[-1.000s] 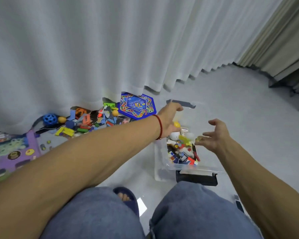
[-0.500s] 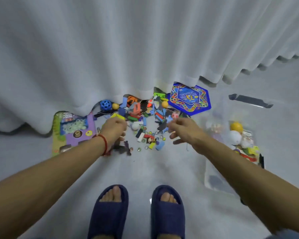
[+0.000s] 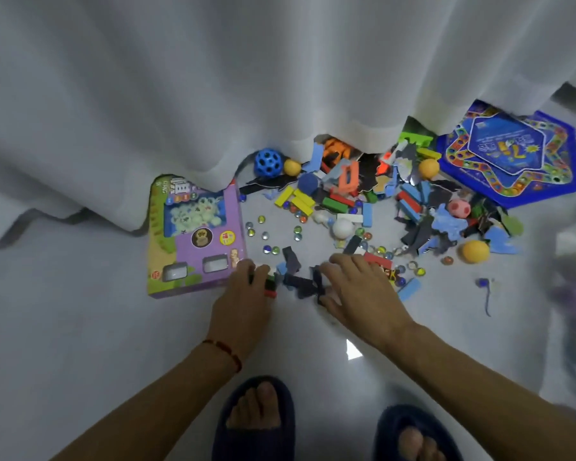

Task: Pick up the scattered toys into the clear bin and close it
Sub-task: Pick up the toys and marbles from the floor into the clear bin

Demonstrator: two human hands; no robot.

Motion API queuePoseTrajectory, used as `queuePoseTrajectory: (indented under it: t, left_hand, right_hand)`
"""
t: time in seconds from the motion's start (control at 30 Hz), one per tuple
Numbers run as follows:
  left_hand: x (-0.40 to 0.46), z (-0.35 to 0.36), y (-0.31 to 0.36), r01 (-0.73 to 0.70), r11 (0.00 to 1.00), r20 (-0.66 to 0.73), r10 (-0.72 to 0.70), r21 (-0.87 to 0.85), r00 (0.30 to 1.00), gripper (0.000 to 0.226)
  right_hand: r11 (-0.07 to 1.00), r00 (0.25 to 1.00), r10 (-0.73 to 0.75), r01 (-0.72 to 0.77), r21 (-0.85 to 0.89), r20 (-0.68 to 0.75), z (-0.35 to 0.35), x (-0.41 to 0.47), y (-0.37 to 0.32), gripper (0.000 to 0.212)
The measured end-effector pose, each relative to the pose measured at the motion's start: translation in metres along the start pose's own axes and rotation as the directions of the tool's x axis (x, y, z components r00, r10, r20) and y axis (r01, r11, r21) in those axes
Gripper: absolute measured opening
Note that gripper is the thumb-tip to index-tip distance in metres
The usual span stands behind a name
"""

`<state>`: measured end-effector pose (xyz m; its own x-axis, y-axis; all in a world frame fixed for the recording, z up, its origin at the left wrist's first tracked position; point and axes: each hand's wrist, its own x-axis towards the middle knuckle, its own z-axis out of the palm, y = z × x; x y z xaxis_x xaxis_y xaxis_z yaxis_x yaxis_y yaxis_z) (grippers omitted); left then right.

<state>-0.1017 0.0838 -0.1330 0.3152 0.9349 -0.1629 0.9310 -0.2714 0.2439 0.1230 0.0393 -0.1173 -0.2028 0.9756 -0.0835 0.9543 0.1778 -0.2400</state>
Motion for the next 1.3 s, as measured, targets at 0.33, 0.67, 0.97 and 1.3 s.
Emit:
queuePoseTrajectory:
  t: [0.33, 0.67, 0.97, 1.3]
  left_hand:
    - [0.018, 0.008, -0.002, -0.082, 0.989, 0.112, 0.069, 0.122, 0.991, 0.039]
    - [0.019, 0.002, 0.008, -0.077, 0.989, 0.164, 0.056, 0.123, 0.985, 0.046]
    - [0.018, -0.004, 0.010, 0.144, 0.934, 0.138, -0.103, -0.326, 0.985, 0.048]
    - [0.006, -0.090, 0.106, 0.412, -0.352, 0.485, -0.147, -0.840, 0.862, 0.027]
  right_hand:
    - [0.980, 0.994, -0.095, 0.102, -0.172, 0.046, 0.055, 0.059, -0.030, 0.065]
    - [0.991, 0.995, -0.096, 0.098, -0.086, 0.031, 0.046, 0.069, -0.032, 0.033]
    - [0.998, 0.999, -0.021, 0.018, 0.062, 0.044, 0.026, 0.073, -0.012, 0.045]
    - [-0.463, 0.754, 0.408, -0.316, 0.828, 0.515, -0.114, 0.003, 0.009, 0.016]
